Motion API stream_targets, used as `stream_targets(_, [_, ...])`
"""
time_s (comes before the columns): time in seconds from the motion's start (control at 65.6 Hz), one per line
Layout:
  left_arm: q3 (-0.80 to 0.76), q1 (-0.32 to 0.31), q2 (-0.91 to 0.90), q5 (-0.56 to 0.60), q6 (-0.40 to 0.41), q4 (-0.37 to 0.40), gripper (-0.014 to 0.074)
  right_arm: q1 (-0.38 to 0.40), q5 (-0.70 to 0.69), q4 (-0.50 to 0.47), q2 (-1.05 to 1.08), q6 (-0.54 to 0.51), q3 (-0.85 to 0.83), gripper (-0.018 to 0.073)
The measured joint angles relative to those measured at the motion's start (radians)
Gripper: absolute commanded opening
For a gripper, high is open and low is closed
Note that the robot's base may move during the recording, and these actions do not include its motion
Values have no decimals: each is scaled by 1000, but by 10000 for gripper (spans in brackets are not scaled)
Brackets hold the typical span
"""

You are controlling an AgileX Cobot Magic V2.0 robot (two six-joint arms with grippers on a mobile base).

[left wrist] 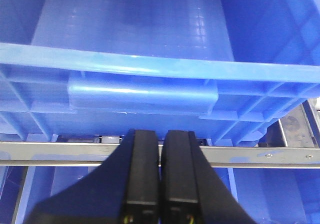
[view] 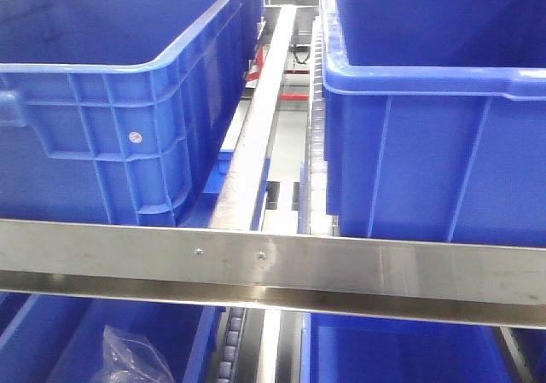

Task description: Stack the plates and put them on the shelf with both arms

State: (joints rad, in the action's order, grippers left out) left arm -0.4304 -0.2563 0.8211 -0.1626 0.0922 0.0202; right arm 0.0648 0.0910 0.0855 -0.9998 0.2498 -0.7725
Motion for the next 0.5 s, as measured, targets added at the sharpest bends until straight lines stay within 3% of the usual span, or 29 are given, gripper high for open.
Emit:
stream_targets(0.046, [0,0,0,0,0,0,87,0,-11,0,79,0,62,74])
stream_targets(0.259, [0,0,0,0,0,0,87,0,-91,0,405,0,339,48])
stream_targets(0.503, [0,0,0,0,0,0,87,0,-91,0,525,0,451,48])
